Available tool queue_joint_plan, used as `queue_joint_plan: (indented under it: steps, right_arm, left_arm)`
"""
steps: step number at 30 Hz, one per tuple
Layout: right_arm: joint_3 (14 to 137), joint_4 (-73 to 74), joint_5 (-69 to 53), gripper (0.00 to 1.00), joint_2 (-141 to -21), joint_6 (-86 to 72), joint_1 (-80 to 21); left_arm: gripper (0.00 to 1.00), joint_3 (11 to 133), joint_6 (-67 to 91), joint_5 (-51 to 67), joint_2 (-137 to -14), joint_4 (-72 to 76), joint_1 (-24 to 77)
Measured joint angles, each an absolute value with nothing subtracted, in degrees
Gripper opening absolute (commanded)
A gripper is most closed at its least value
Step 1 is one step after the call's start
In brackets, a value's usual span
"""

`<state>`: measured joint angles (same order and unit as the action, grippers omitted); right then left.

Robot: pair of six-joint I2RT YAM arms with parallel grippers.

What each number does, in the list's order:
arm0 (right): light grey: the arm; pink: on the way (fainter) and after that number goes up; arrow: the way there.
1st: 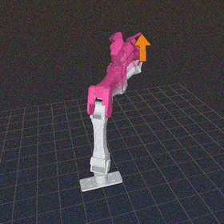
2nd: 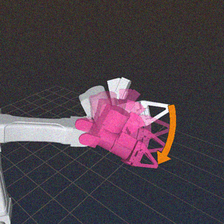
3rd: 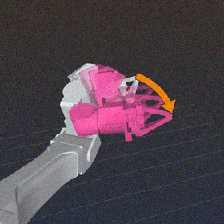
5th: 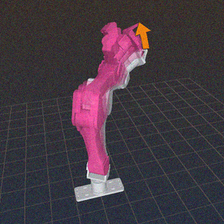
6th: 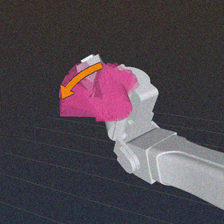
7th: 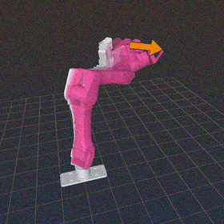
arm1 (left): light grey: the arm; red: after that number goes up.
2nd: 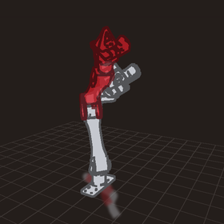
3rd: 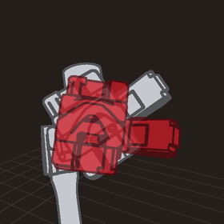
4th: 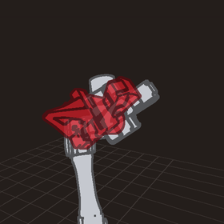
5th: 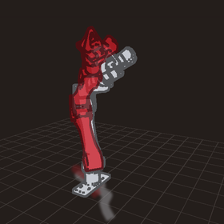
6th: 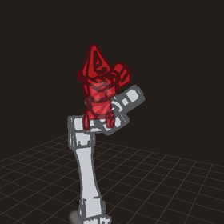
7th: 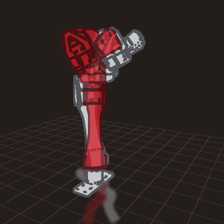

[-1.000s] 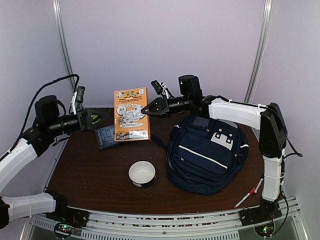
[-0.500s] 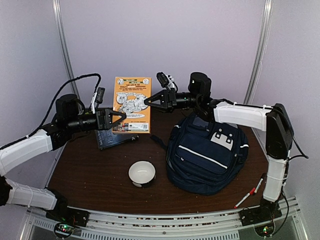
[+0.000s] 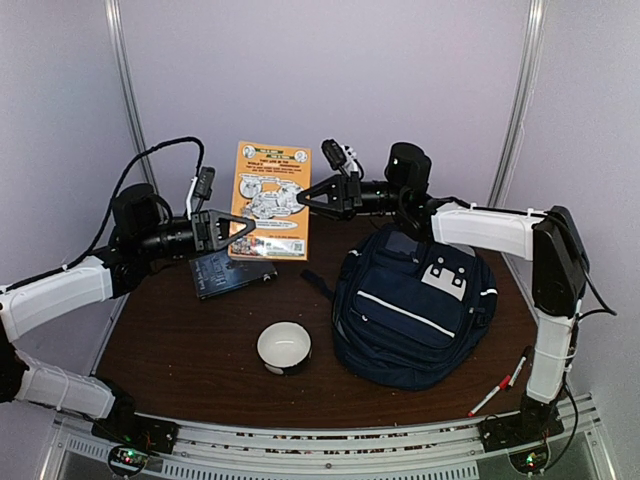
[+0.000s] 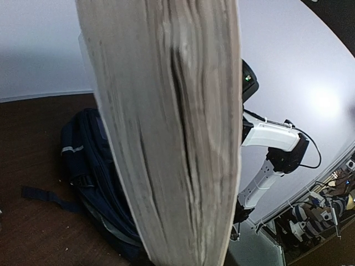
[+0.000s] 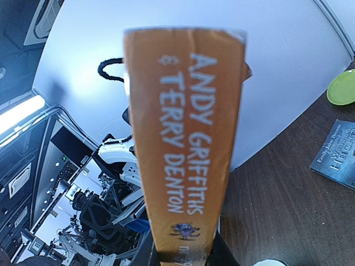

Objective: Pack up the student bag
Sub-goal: Pass from the right arm to the left, then pick up the largest pocket of the bag from the student bag.

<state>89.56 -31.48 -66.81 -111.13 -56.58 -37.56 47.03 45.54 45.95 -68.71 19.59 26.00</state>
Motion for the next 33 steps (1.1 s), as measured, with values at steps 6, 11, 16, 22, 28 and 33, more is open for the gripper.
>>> queue_joint_plan:
  steps: [6, 11, 16, 22, 28, 33]
  right_arm:
    - [89.56, -30.26, -66.96, 0.34, -111.09, -54.30, -37.26]
    - [87.88, -18.83, -64.07, 0.48, -106.94, -44.25, -35.53]
    - [85.49, 5.67, -55.48, 0.48, -96.29, -21.34, -31.46]
    - [75.75, 29.26, -42.50, 0.40, -84.18, 6.83, -32.64]
    - [60.49, 42.09, -29.19, 0.36, -78.11, 25.65, -40.51]
    - [52.86, 44.12, -20.47, 0.33, -74.76, 31.79, -49.84]
  left_arm:
    - [0.00, 47.03, 47.75, 47.20, -69.56, 21.37, 26.04]
    - [0.00, 46.94, 47.90, 47.55, -69.84, 19.53, 26.37]
    - [0.00, 46.94, 46.68, 46.22, -69.73, 14.31, 26.48]
    - [0.00, 47.55, 43.33, 43.05, -69.71, 4.73, 26.48]
    - [0.00, 49.56, 39.38, 40.99, -69.78, -3.53, 26.48]
    - [0.00, 50.15, 38.39, 40.88, -69.80, -5.52, 26.48]
